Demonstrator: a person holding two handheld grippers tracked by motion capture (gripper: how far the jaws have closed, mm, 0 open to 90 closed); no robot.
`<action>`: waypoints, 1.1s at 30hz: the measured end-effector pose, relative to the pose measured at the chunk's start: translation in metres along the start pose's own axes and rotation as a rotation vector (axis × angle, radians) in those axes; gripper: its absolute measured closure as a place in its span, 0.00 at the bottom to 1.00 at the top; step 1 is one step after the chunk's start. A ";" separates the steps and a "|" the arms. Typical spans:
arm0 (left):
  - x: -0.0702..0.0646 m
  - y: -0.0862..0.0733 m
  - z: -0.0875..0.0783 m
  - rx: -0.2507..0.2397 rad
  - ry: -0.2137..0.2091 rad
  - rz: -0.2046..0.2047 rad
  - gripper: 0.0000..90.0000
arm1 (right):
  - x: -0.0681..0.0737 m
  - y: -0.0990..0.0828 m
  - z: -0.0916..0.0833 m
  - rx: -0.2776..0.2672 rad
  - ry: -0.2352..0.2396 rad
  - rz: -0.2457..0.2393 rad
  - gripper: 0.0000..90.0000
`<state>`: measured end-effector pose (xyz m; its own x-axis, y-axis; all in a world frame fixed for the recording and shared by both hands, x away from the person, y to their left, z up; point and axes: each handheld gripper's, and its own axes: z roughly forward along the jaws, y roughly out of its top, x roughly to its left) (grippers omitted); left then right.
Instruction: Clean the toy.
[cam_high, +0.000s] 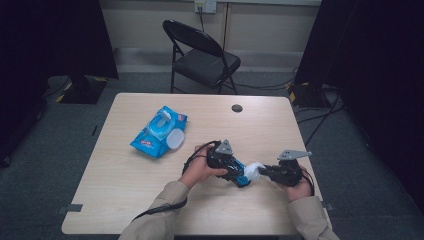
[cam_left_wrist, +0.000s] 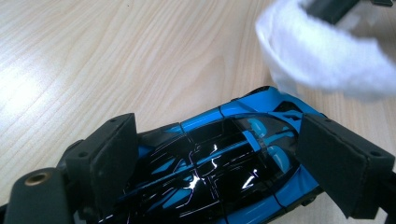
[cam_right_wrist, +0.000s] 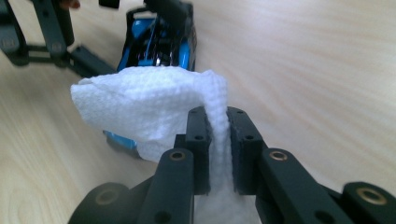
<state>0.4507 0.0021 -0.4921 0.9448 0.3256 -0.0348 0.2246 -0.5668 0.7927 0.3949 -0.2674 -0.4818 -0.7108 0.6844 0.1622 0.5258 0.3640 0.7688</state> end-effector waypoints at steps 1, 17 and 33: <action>0.000 0.000 0.000 0.000 0.000 -0.001 0.14 | 0.001 -0.004 0.002 0.005 0.005 0.000 0.89; -0.001 -0.001 0.000 -0.007 0.004 -0.005 0.14 | 0.003 -0.001 0.029 0.083 -0.030 -0.048 0.89; -0.003 -0.001 0.001 -0.008 0.006 0.002 0.14 | -0.003 0.014 0.045 0.097 -0.035 -0.042 0.89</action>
<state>0.4482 0.0013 -0.4932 0.9436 0.3297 -0.0297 0.2213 -0.5615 0.7973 0.4252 -0.2357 -0.4988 -0.7172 0.6885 0.1079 0.5397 0.4508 0.7110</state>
